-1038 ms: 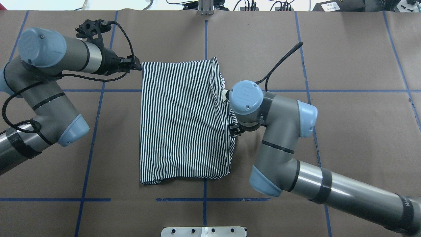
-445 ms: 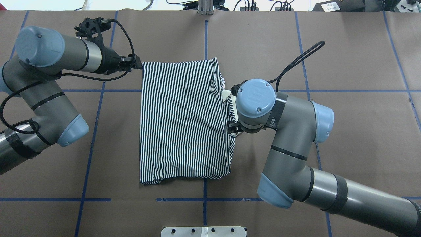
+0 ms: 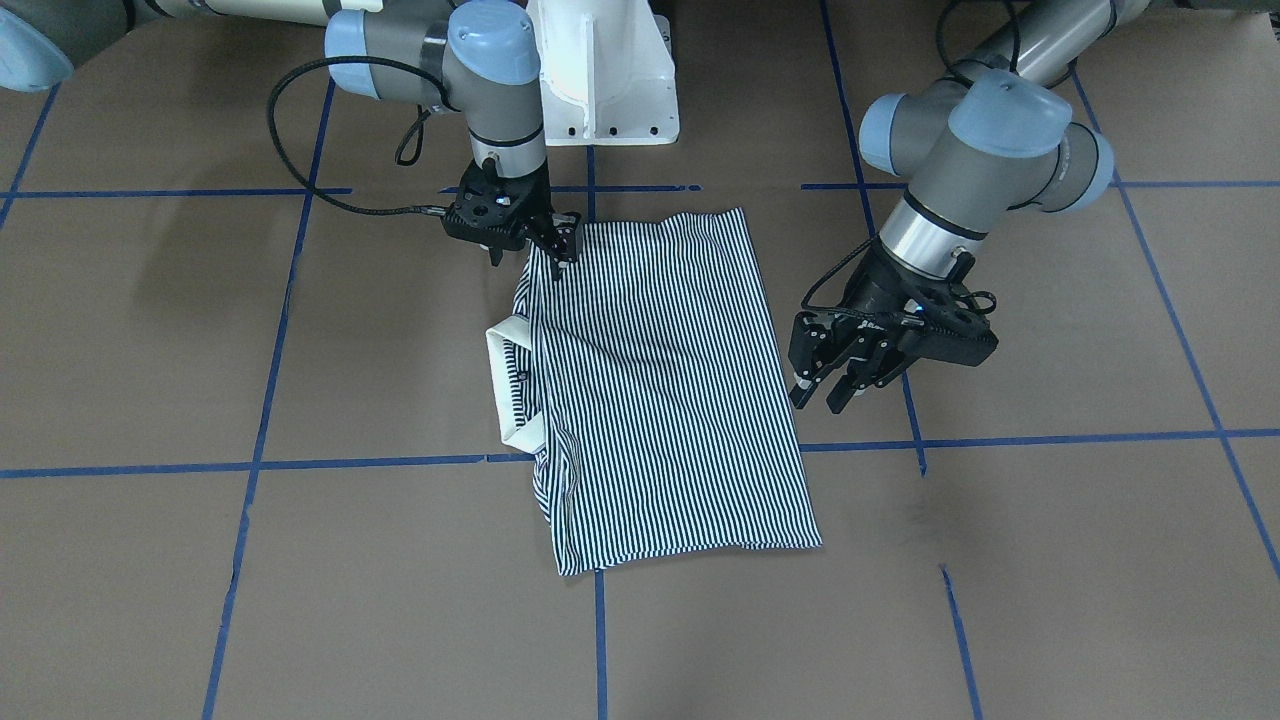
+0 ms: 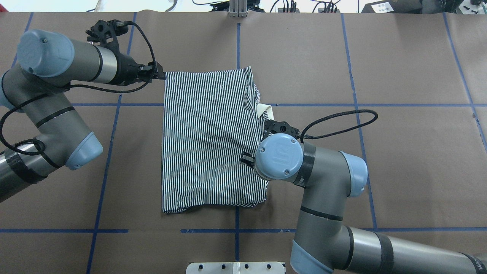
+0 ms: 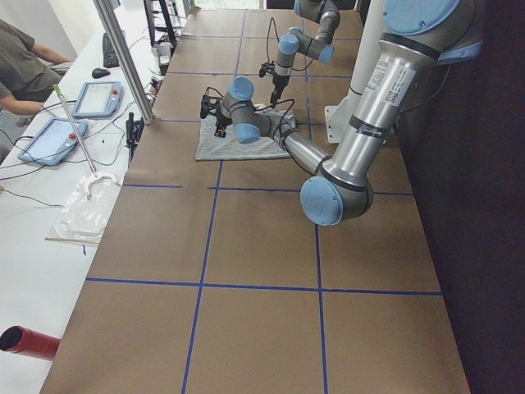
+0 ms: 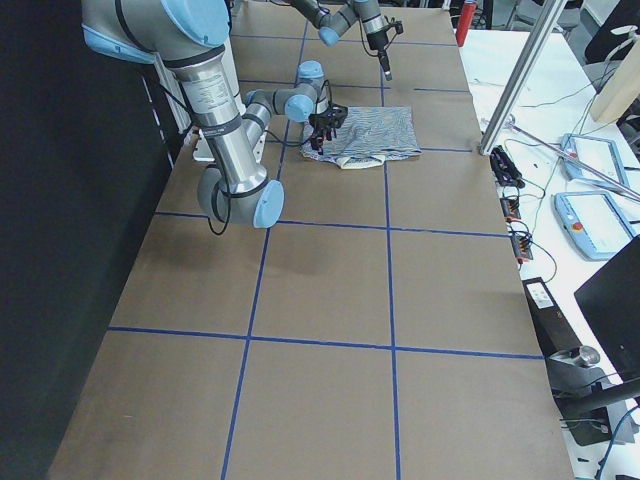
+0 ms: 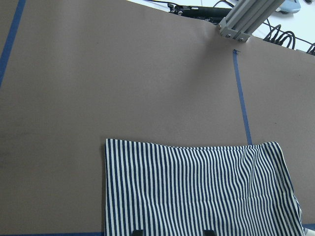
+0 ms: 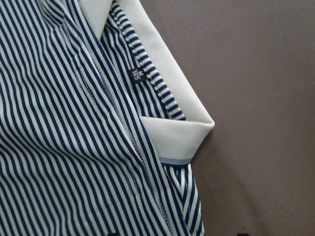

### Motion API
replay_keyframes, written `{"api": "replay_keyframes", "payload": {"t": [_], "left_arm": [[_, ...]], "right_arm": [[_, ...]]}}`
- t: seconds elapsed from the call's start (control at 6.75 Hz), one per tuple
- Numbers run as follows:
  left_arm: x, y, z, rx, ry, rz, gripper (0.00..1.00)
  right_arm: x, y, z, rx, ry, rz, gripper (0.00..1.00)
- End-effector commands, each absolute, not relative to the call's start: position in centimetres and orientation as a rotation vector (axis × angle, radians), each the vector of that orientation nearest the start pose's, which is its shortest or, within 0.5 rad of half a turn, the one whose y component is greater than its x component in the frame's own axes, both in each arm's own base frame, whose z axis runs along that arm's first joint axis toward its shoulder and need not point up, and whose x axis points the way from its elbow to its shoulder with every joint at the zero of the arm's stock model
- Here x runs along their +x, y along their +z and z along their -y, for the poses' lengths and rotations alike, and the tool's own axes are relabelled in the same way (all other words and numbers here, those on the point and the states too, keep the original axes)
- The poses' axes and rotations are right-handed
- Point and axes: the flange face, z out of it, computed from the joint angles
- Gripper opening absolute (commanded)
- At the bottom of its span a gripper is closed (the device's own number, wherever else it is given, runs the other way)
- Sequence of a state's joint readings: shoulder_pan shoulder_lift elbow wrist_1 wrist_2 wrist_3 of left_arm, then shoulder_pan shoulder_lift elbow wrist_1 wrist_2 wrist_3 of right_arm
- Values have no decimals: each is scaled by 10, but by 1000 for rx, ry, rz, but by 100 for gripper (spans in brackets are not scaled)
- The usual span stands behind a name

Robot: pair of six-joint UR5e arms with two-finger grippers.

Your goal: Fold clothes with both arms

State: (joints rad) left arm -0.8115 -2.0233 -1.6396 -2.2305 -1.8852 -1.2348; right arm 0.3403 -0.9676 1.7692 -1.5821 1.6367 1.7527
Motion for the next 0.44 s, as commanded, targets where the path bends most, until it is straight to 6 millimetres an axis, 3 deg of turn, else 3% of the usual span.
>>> {"api": "replay_keyframes", "payload": {"t": [0.0, 0.3], "left_arm": [[374, 293, 543, 402, -233, -1134, 51], [375, 293, 542, 401, -232, -1134, 51]], "right_arm": [[-595, 231, 304, -74, 621, 807, 70], [-600, 238, 302, -76, 641, 792, 70]]}}
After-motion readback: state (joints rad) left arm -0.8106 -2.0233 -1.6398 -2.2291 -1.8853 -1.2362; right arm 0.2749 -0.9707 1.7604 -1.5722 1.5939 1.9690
